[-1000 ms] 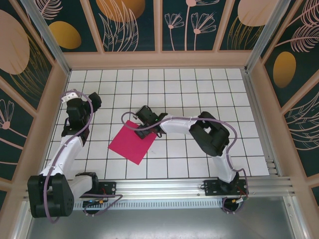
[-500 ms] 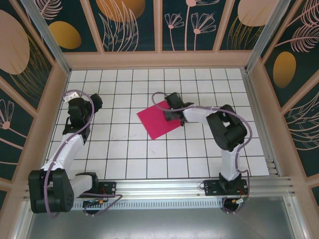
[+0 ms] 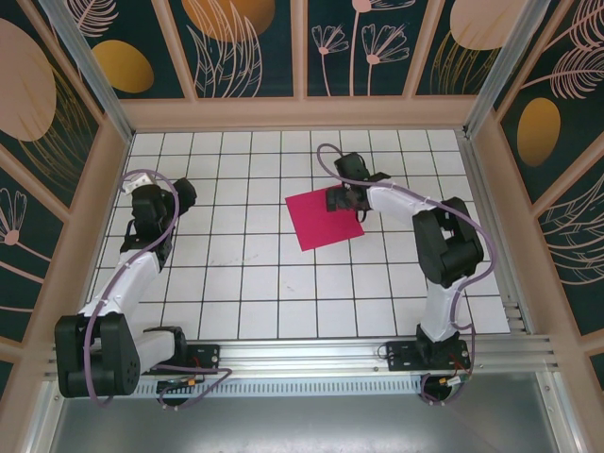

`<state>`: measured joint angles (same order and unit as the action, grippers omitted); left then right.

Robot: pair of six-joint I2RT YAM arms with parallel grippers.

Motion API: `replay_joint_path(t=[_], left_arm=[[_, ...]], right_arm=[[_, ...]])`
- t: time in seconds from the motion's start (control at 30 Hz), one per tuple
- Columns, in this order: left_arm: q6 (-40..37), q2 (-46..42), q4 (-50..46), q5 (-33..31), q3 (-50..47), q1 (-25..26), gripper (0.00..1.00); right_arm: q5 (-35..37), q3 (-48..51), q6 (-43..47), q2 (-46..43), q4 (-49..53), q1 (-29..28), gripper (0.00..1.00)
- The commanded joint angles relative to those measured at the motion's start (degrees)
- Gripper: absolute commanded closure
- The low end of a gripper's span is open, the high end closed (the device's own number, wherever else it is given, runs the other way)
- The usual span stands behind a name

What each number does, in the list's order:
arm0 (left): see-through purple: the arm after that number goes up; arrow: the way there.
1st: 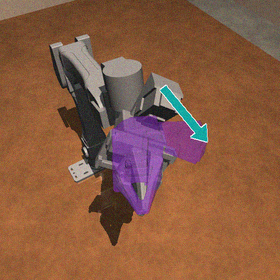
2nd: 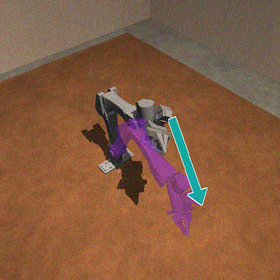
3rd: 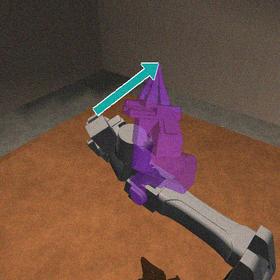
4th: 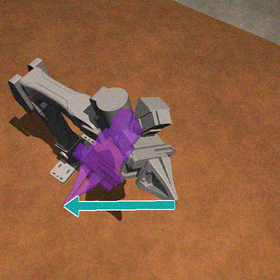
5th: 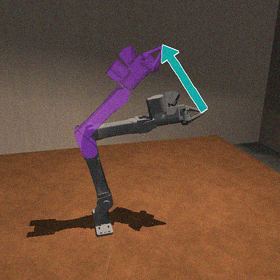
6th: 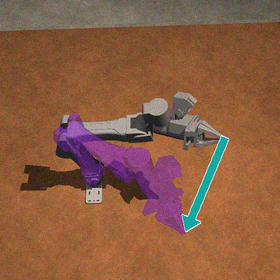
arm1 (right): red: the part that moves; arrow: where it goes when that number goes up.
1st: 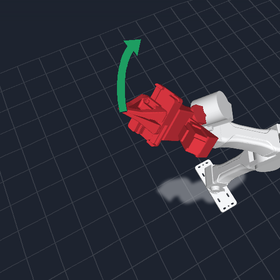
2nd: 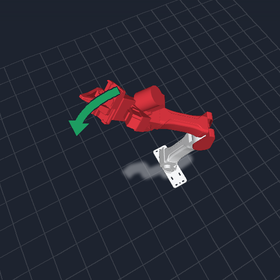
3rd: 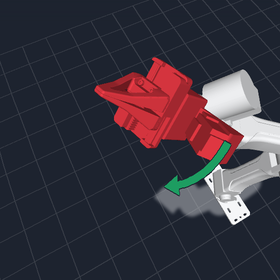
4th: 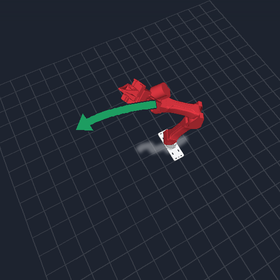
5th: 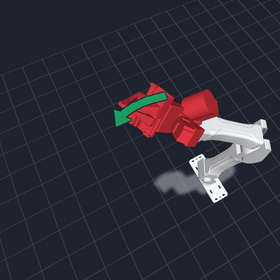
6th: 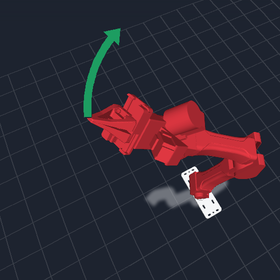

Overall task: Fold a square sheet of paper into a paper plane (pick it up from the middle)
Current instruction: Move the square sheet of paper to the center of the table, then first fold in half a square sheet of paper at the center of the table.

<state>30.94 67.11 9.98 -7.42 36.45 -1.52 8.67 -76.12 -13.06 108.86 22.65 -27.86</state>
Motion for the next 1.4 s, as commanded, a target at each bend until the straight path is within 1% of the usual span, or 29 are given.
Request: replay_joint_path(t=[0.0,0.13,0.37,0.5,0.6,0.87,1.07,1.37], left_arm=[[1.7,0.4,-0.1,2.3,1.4,-0.2,0.02],[2.4,0.8,0.2,4.0,1.3,-0.2,0.01],[2.9,1.9,0.1,5.4,1.3,-0.2,0.02],[3.2,2.6,0.1,5.9,1.4,-0.2,0.02],[3.3,3.2,0.1,6.2,1.6,-0.2,0.01],[3.7,3.9,0.1,6.6,1.7,-0.2,0.02],[3.9,4.5,0.1,7.2,1.7,-0.2,0.02],[4.3,5.5,0.2,8.0,2.0,-0.2,0.02]], right_arm=[[-7.5,-3.8,-2.1,1.9,3.7,-1.7,0.04],[-7.5,-8.4,-0.8,6.8,6.8,-3.2,0.04],[-5.8,-11.1,1.3,10.6,9.1,-3.2,0.04],[-6.1,-11.0,2.1,11.7,9.4,-3.2,0.04],[-7.6,-11.0,2.7,12.8,9.4,-4.4,0.04],[-6.4,-9.4,3.4,15.6,9.6,-4.7,0.04],[-6.6,-6.2,2.7,15.8,8.6,-3.8,0.11],[-5.8,-8.0,2.4,15.1,8.7,-3.8,0.2]])
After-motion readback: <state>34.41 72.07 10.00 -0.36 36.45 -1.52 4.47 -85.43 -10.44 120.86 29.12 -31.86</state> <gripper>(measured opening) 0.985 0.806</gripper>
